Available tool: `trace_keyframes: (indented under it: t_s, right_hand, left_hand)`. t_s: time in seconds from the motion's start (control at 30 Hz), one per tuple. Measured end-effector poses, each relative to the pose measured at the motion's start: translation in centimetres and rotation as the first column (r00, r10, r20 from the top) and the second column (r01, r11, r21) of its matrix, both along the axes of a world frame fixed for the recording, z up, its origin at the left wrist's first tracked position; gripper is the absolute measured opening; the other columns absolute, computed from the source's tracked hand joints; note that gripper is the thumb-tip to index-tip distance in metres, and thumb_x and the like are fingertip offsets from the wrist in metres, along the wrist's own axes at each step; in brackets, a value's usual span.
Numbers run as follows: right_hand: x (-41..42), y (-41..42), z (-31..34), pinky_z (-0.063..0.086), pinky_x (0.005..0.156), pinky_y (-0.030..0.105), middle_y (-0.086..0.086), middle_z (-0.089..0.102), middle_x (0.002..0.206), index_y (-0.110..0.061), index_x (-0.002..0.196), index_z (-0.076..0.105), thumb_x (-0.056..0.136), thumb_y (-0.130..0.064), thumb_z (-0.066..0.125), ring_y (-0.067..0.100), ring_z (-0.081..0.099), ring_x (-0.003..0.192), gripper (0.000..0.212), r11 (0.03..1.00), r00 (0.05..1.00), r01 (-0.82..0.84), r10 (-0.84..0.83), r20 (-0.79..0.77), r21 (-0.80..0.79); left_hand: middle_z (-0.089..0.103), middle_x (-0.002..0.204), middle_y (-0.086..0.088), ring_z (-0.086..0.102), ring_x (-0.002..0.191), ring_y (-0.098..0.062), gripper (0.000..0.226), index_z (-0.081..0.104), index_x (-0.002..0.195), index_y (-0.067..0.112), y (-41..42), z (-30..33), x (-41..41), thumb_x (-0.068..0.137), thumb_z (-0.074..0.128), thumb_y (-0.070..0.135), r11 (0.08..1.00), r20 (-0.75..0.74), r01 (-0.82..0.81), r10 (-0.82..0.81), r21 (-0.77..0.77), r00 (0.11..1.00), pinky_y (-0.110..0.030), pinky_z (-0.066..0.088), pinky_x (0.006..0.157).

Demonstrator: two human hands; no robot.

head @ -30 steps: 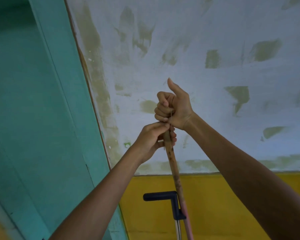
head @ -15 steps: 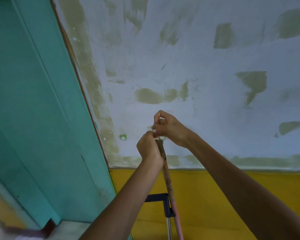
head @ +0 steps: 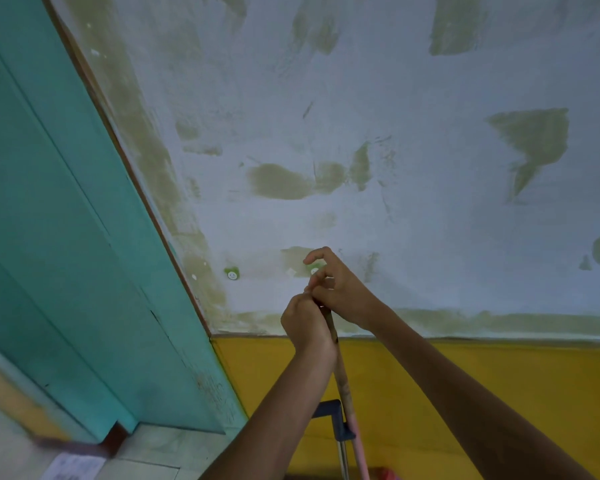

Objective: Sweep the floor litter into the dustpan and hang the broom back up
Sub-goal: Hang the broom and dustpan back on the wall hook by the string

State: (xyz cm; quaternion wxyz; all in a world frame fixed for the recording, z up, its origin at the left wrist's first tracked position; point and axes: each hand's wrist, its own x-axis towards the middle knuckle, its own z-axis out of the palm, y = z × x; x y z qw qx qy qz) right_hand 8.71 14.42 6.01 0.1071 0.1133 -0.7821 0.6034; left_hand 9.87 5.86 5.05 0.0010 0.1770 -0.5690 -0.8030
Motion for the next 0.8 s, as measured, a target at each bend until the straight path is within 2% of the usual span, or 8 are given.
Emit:
trace_keyframes:
  t_s: [0.2,0.23,0.33,0.4,0.47,0.6,0.73,0.8]
  right_hand:
    - [0.3,-0.8,-0.2,0.049,0.063,0.02,0.0,0.062,0.092,-0.034,0.11,0.054,0.087,-0.014,0.06,0.016,0.067,0.077,0.032,0.946,0.999,0.034,-0.032,-0.013,0.322]
    - [0.5,-0.8,-0.1,0.053,0.062,0.022,0.001,0.065,0.089,-0.031,0.105,0.058,0.086,-0.013,0.062,0.017,0.069,0.074,0.027,0.966,0.999,0.036,-0.039,0.006,0.254]
    - [1.4,-1.3,0.6,0.059,0.055,0.036,0.018,0.071,0.076,-0.014,0.088,0.063,0.085,-0.01,0.068,0.029,0.07,0.061,0.008,0.954,0.987,0.105,-0.067,0.144,-0.28]
    - [2.1,-2.2,0.9,0.057,0.048,0.035,0.02,0.069,0.069,-0.008,0.081,0.06,0.086,-0.014,0.07,0.028,0.066,0.051,0.013,0.902,0.965,0.235,-0.173,0.196,-0.362]
    - [2.3,-3.6,1.4,0.053,0.045,0.029,0.016,0.068,0.062,-0.007,0.078,0.058,0.086,-0.02,0.069,0.023,0.063,0.046,0.019,0.911,0.944,0.323,-0.288,0.164,-0.258]
    - [3.8,-6.6,3.4,0.037,0.041,0.007,-0.006,0.055,0.047,-0.01,0.075,0.056,0.089,-0.024,0.061,-0.003,0.052,0.038,0.02,0.876,0.911,0.411,-0.402,-0.089,0.253]
    - [5.6,-7.7,4.0,0.038,0.047,0.011,0.002,0.059,0.066,-0.003,0.081,0.056,0.095,-0.018,0.047,-0.002,0.053,0.05,0.022,0.854,0.921,0.363,-0.389,-0.006,0.372]
    - [6.5,-8.2,4.6,0.044,0.058,0.026,0.01,0.062,0.078,-0.001,0.085,0.059,0.095,-0.017,0.043,0.017,0.056,0.065,0.025,0.829,0.919,0.332,-0.391,0.043,0.45]
  left_hand:
    - [0.046,0.049,-0.002,0.039,0.051,-0.021,0.034,0.054,0.057,0.011,-1.6,-0.7,0.9,0.09,0.049,0.008,0.998,0.027,0.012,-0.01,-0.068,1.0,-0.032,0.031,0.052]
    - [0.051,0.048,-0.002,0.04,0.049,-0.019,0.032,0.057,0.061,0.01,-2.0,-0.6,1.2,0.092,0.049,0.009,0.998,0.026,0.019,-0.018,-0.052,0.999,-0.03,0.031,0.05]
    - [0.051,0.047,0.0,0.041,0.05,-0.017,0.034,0.061,0.061,0.009,-3.0,0.5,2.3,0.093,0.051,0.007,0.995,-0.002,0.059,-0.059,0.08,0.998,-0.029,0.031,0.053]
    - [0.047,0.053,-0.002,0.04,0.053,-0.018,0.035,0.058,0.059,0.01,-3.5,1.2,3.2,0.093,0.051,0.007,0.991,-0.006,0.089,-0.089,0.099,0.996,-0.03,0.031,0.055]
    - [0.051,0.058,-0.005,0.043,0.056,-0.019,0.033,0.059,0.061,0.01,-4.1,1.9,4.1,0.093,0.052,0.009,0.991,-0.011,0.118,-0.118,0.061,0.993,-0.031,0.033,0.056]
    - [0.056,0.063,-0.01,0.048,0.061,-0.024,0.027,0.061,0.063,0.007,-5.5,3.2,5.3,0.087,0.049,0.006,0.989,-0.029,0.14,-0.139,0.044,0.99,-0.036,0.036,0.059]
    - [0.046,0.057,-0.01,0.04,0.058,-0.024,0.027,0.049,0.057,0.007,-6.7,3.3,6.6,0.082,0.043,-0.001,0.988,-0.038,0.154,-0.153,0.025,0.987,-0.035,0.031,0.055]
    - [0.046,0.059,-0.013,0.037,0.058,-0.023,0.025,0.046,0.058,0.007,-7.2,3.3,7.0,0.081,0.041,-0.002,0.986,-0.051,0.167,-0.167,0.0,0.985,-0.035,0.027,0.054]
